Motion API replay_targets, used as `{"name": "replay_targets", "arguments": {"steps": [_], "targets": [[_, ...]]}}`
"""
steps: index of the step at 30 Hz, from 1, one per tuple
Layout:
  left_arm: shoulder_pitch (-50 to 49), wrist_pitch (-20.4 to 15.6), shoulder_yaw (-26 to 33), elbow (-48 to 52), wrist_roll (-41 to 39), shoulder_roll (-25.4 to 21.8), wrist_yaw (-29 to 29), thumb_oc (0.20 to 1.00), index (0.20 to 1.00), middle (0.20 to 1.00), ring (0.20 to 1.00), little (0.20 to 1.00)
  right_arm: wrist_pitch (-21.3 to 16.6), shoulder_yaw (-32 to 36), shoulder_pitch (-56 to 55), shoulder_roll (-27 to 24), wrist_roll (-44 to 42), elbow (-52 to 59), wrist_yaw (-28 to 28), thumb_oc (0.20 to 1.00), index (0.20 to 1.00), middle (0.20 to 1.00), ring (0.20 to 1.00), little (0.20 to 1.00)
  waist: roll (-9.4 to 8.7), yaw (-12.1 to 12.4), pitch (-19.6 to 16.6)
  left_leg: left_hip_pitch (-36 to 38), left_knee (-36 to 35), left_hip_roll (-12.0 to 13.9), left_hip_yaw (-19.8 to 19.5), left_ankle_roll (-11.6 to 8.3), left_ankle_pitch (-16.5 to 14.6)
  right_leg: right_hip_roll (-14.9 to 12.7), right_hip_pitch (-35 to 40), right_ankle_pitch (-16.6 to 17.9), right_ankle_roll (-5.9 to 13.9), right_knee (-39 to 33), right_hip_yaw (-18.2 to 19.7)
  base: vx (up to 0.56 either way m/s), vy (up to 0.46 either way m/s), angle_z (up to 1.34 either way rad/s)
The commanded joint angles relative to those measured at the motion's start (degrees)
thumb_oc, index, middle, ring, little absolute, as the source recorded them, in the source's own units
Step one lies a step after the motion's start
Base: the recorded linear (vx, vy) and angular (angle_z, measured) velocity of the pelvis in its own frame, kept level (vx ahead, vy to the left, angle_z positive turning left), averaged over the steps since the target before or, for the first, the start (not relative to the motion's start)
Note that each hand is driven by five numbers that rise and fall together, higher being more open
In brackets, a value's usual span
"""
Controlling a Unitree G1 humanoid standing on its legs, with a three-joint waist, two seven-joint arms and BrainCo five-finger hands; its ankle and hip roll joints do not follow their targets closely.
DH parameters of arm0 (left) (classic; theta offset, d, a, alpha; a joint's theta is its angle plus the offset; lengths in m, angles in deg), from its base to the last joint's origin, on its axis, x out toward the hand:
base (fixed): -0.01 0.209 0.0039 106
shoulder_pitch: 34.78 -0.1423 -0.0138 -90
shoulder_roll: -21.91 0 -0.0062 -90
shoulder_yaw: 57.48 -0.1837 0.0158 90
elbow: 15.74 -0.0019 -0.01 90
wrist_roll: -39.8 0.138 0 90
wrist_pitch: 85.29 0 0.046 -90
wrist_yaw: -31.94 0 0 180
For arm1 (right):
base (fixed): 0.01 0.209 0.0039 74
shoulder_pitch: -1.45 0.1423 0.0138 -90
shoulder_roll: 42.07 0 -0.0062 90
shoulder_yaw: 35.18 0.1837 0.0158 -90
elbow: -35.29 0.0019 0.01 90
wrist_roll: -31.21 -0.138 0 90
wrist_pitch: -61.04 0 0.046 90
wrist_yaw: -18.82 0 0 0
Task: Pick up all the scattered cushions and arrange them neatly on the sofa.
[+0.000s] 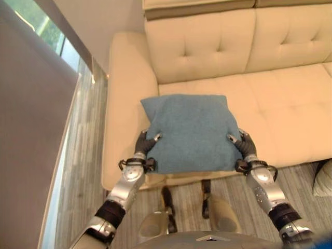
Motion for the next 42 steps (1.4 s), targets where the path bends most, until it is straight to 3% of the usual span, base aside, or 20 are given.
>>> {"name": "replay_targets", "arguments": {"steps": [1, 4, 7, 9, 11, 14, 20, 24, 25, 26, 27, 29, 30, 33, 37, 38, 39, 40, 42], "targets": [[2.01, -3.49, -3.51, 6.53, -0.01, 1.24, 4.26, 0.200, 0.200, 0.200, 0.200, 0.200, -3.73, -0.84, 2.75, 3.29, 2.60, 6.16, 2.69, 0.200, 0.200, 0.200, 0.200, 0.200, -1.04, 0.02, -3.46, 1.55, 5.16, -1.64, -3.03, 0.90, -6.91, -3.31, 3.64, -1.08, 6.97, 4.51, -1.21, 0.01, 0.042, -0.22], [2.30, -3.48, -4.20, 6.64, -0.08, 1.67, 3.87, 0.200, 0.200, 0.200, 0.200, 0.200, -3.72, 0.50, 0.80, 3.24, 3.66, 7.72, 2.21, 0.200, 0.200, 0.200, 0.200, 0.200, -1.23, -0.91, -3.20, 2.78, 5.03, -1.31, -3.70, 1.29, -6.84, -2.27, 2.85, -0.65, 8.34, 9.60, 1.62, -0.03, -0.033, -0.19], [2.77, -3.93, -4.71, 6.81, 0.36, 1.81, 3.65, 0.200, 0.200, 0.200, 0.200, 0.200, -4.08, 0.98, -0.02, 3.24, 4.05, 8.26, 1.74, 0.200, 0.200, 0.200, 0.200, 0.200, -1.34, -1.27, -3.62, 3.04, 5.08, -0.94, -4.22, 1.17, -6.90, -2.18, 3.14, -2.12, 7.83, 9.57, 3.68, -0.03, -0.116, -0.03], [3.14, -4.03, -4.71, 7.85, 0.99, 0.88, 3.58, 0.200, 0.200, 0.200, 0.200, 0.200, -4.11, 1.27, 0.44, 2.86, 4.68, 9.18, 1.27, 0.200, 0.200, 0.200, 0.200, 0.200, -1.65, -0.37, -4.99, 2.94, 4.86, 0.02, -3.93, 0.71, -6.72, -4.82, 4.88, -1.11, 7.41, 6.57, 1.97, -0.02, -0.232, 0.06], [3.17, -4.03, -4.59, 7.89, 0.83, 0.88, 3.66, 0.200, 0.200, 0.200, 0.200, 0.200, -3.99, 1.24, 0.51, 2.63, 4.87, 9.49, 1.45, 0.200, 0.200, 0.200, 0.200, 0.200, -1.87, -0.22, -5.32, 3.11, 4.75, 0.18, -3.97, 0.43, -6.60, -5.22, 5.71, -0.93, 7.35, 5.25, 1.50, 0.01, -0.180, -0.07], [2.61, -3.95, -3.99, 7.04, 0.37, 0.89, 4.09, 0.200, 0.200, 0.200, 0.200, 0.200, -3.50, 0.80, 0.36, 1.72, 5.60, 10.31, 1.99, 0.200, 0.200, 0.200, 0.200, 0.200, -3.18, 0.98, -7.41, 3.95, 4.64, 1.74, -3.33, -1.67, -5.81, -5.44, 10.35, -2.08, 7.19, -0.37, -1.50, 0.05, -0.302, -0.03], [1.58, -3.75, -4.61, 5.42, -2.17, 2.24, 4.62, 0.200, 0.200, 0.200, 0.200, 0.200, -4.19, 1.11, -2.61, -0.78, 5.49, 13.30, 2.34, 0.200, 0.200, 0.200, 0.200, 0.200, -5.09, -0.33, -7.33, 0.81, 11.72, 9.77, -3.71, -6.66, -3.47, 0.01, 14.95, -7.11, 2.90, -2.85, -3.74, 0.02, -0.382, 0.24], [0.73, -3.54, -4.82, 5.48, -2.64, 2.84, 4.72, 0.200, 0.200, 0.200, 0.200, 0.200, -4.31, 1.47, -3.07, -2.10, 5.32, 14.10, 1.93, 0.200, 0.200, 0.200, 0.200, 0.200, -5.58, -0.77, -6.13, -2.73, 19.81, 11.42, -3.92, -6.74, -2.61, 1.31, 17.00, -8.15, 0.72, -3.75, -4.29, 0.00, -0.197, 0.44], [0.64, -3.47, -5.21, 5.66, -2.49, 2.88, 4.78, 0.200, 0.200, 0.200, 0.200, 0.200, -4.03, 1.68, -3.13, -2.51, 5.05, 14.69, 1.87, 0.200, 0.200, 0.200, 0.200, 0.200, -5.69, -0.34, -5.15, -5.73, 22.08, 8.93, -5.82, -6.25, -2.42, 1.43, 17.33, -8.50, 0.15, -3.86, -3.87, -0.01, -0.057, 0.18], [0.64, -3.47, -5.21, 5.66, -2.49, 2.88, 4.78, 0.200, 0.200, 0.200, 0.200, 0.200, -4.03, 1.68, -3.13, -2.51, 5.05, 14.69, 1.87, 0.200, 0.200, 0.200, 0.200, 0.200, -5.69, -0.38, -5.17, -5.78, 22.12, 8.93, -5.86, -6.25, -2.43, 1.43, 17.32, -8.51, 0.15, -3.86, -3.90, 0.03, -0.100, 0.12], [0.37, -3.23, -5.16, 5.86, -2.37, 3.10, 4.96, 0.200, 0.200, 0.200, 0.200, 0.200, -3.95, 1.93, -3.16, -2.40, 5.07, 14.43, 1.91, 0.200, 0.200, 0.200, 0.200, 0.200, -5.89, -0.25, -5.15, -8.09, 19.64, 6.29, -5.56, -5.14, -3.30, 1.70, 17.46, -8.71, 0.22, -4.15, -3.70, 0.08, -0.046, -0.02], [0.38, -2.96, -5.16, 5.71, -2.21, 3.23, 5.04, 0.200, 0.200, 0.200, 0.200, 0.200, -3.82, 1.99, -3.11, -2.31, 5.20, 14.15, 1.90, 0.200, 0.200, 0.200, 0.200, 0.200, -5.83, -0.34, -5.29, -9.33, 18.23, 6.13, -3.74, -4.87, -2.23, 2.03, 17.44, -8.96, 0.32, -4.11, -3.85, 0.10, -0.014, 0.11], [0.96, -2.64, -5.05, 5.34, -1.54, 3.17, 4.67, 0.200, 0.200, 0.200, 0.200, 0.200, -3.41, 1.70, -2.35, -2.16, 4.81, 13.23, 1.29, 0.200, 0.200, 0.200, 0.200, 0.200, -5.60, 0.18, -5.07, -12.04, 16.73, 6.31, -1.36, -4.95, -0.07, 2.69, 17.42, -9.52, 0.28, -3.81, -3.24, 0.15, 0.065, 0.22], [0.01, -2.61, -4.54, 6.13, -1.32, 2.80, 4.81, 0.200, 0.200, 0.200, 0.200, 0.200, -3.36, 1.53, -2.64, -1.37, 4.94, 14.19, 1.98, 0.200, 0.200, 0.200, 0.200, 0.200, -5.18, 0.31, -5.78, -9.32, 12.48, 4.39, -2.82, -3.68, -0.85, 3.06, 17.76, -11.01, 1.18, -1.91, -2.31, 0.19, 0.102, -0.22], [-0.96, -2.65, -3.11, 7.06, -0.40, 1.42, 4.79, 0.200, 0.200, 0.200, 0.200, 0.200, -3.22, 0.17, -1.37, 0.19, 5.48, 13.60, 2.67, 0.200, 0.200, 0.200, 0.200, 0.200, -5.98, 1.22, -6.46, -6.06, 11.61, 2.43, -1.54, -1.03, -3.84, 0.68, 15.69, -11.67, 3.57, 6.25, -1.50, 0.22, 0.135, -0.59], [-0.94, -2.64, -3.09, 7.07, -0.41, 1.41, 4.79, 0.200, 0.200, 0.200, 0.200, 0.200, -3.23, 0.17, -1.34, 0.19, 5.48, 13.59, 2.67, 0.200, 0.200, 0.200, 0.200, 0.200, -5.92, 1.30, -6.57, -6.19, 11.51, 2.53, -1.45, -1.04, -3.68, 0.77, 15.47, -11.51, 3.53, 6.20, -1.40, 0.15, 0.115, -0.65], [-1.26, -2.61, -2.61, 7.35, -0.23, 0.80, 4.75, 0.200, 0.200, 0.200, 0.200, 0.200, -2.75, -0.49, -0.78, 0.60, 6.04, 13.52, 3.02, 0.200, 0.200, 0.200, 0.200, 0.200, -5.76, 1.44, -6.26, -4.36, 11.27, 2.10, -0.59, -0.08, -4.60, -0.60, 13.12, -9.16, 5.20, 11.22, -1.69, 0.09, 0.068, -0.40], [-1.27, -2.60, -2.59, 7.36, -0.23, 0.79, 4.76, 0.200, 0.200, 0.200, 0.200, 0.200, -2.74, -0.50, -0.77, 0.61, 6.05, 13.53, 3.01, 0.200, 0.200, 0.200, 0.200, 0.200, -5.79, 1.54, -6.29, -4.36, 11.21, 2.07, -0.46, -0.05, -4.59, -0.64, 12.94, -9.22, 5.24, 11.41, -1.55, 0.14, 0.114, -0.41], [-1.14, -2.93, -1.49, 6.98, -0.04, 0.31, 4.59, 0.200, 0.200, 0.200, 0.200, 0.200, -2.56, -1.09, 0.19, 1.46, 6.35, 13.73, 3.51, 0.200, 0.200, 0.200, 0.200, 0.200, -5.27, 1.37, -5.54, -1.54, 10.39, 1.10, 0.03, 1.25, -5.84, -2.21, 8.72, -6.17, 6.73, 17.99, -0.49, 0.13, 0.090, -0.39]]}}
